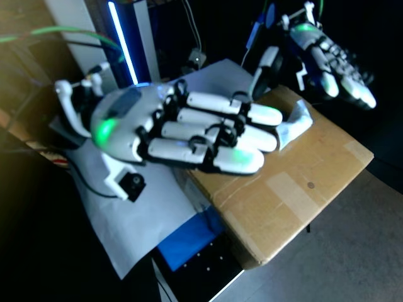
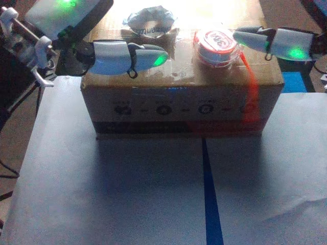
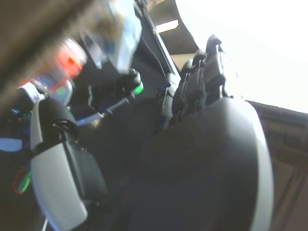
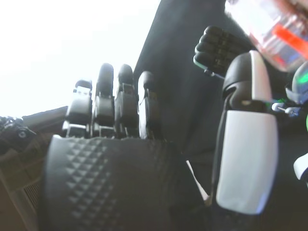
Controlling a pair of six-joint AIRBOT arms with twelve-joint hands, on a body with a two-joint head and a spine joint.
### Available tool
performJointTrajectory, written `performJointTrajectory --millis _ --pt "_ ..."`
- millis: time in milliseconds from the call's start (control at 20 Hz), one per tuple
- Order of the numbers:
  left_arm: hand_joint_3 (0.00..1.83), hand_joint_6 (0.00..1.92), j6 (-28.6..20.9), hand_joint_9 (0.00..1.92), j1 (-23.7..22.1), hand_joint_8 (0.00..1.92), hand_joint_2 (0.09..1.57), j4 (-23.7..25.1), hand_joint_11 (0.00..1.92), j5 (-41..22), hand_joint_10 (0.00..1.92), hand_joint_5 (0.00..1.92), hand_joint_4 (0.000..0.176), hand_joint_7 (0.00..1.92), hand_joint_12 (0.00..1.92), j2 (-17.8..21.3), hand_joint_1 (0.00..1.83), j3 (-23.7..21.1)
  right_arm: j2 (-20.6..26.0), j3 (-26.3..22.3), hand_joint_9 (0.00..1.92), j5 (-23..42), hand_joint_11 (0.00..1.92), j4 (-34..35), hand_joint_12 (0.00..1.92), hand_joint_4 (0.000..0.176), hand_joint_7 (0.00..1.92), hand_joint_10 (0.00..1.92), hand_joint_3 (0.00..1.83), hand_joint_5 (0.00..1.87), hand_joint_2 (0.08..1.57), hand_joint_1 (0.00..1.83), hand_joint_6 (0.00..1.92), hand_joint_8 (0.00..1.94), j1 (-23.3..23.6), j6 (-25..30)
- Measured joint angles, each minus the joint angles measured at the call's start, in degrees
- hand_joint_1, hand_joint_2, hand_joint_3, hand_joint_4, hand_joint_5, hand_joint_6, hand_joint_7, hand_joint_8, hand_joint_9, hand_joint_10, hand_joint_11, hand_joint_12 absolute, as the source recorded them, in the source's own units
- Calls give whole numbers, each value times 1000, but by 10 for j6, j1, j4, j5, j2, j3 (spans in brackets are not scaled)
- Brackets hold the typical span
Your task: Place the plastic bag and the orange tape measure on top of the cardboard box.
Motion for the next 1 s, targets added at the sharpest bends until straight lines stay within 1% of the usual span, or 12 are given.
performJointTrajectory --millis 150,300,350,450,500,550,600,650,750,800,900,1000 --pt "2 13 0 0 20 0 867 -2 12 34 0 95 101 0 6 24 696 -20 25 -22 0 -50 0 7 907 0 154 415 6 179 929 771 1 1 -23 0" --pt "7 8 0 57 34 8 892 -2 0 81 13 206 74 103 610 50 866 -42 46 -49 5 -98 0 8 745 11 194 398 0 154 919 869 1 6 -41 0" --pt "1 10 0 127 48 10 887 -4 0 108 25 241 43 168 864 61 882 -50 52 -59 2 -121 0 8 744 12 183 386 0 116 917 853 0 1 -55 0" --pt "0 0 -7 151 88 0 886 -28 0 170 17 29 70 121 1063 87 865 -70 61 -83 39 -176 0 30 602 28 209 349 0 115 919 811 10 7 -101 2" --pt "0 0 -10 149 97 0 894 -36 0 187 12 4 82 120 1008 92 855 -70 63 -86 31 -191 0 43 477 51 181 303 2 98 927 799 4 7 -112 6" --pt "2 0 -15 158 104 0 902 -56 0 214 10 0 124 109 1007 100 790 -75 66 -87 20 -205 0 58 40 74 110 137 0 9 927 761 1 8 -120 19" --pt "0 0 -17 144 110 0 897 -66 0 242 3 0 147 89 1011 106 757 -77 71 -87 25 -220 0 76 0 113 92 69 0 0 926 749 0 1 -127 30" --pt "7 0 -18 106 120 0 922 -71 0 273 1 0 125 10 1081 116 758 -82 76 -86 27 -241 0 91 0 137 100 60 0 0 906 705 0 8 -138 47" --pt "21 0 -41 219 142 8 998 -82 0 326 51 0 91 50 1321 126 685 -86 82 -86 46 -259 0 111 0 131 54 61 0 0 870 615 0 2 -153 84" --pt "28 0 -44 247 150 1 1059 -85 0 341 56 0 131 13 1243 130 635 -90 82 -86 65 -262 0 112 0 107 81 66 1 0 921 610 0 13 -153 89" --pt "15 58 -46 222 158 3 1118 -78 0 372 9 154 127 36 1063 134 672 -93 82 -88 191 -266 0 102 368 90 137 23 12 0 947 510 0 4 -153 91" --pt "0 194 -47 170 160 6 1168 -72 0 400 0 186 52 97 720 137 450 -99 82 -90 259 -266 0 82 645 93 119 22 24 24 1045 241 6 4 -153 96"
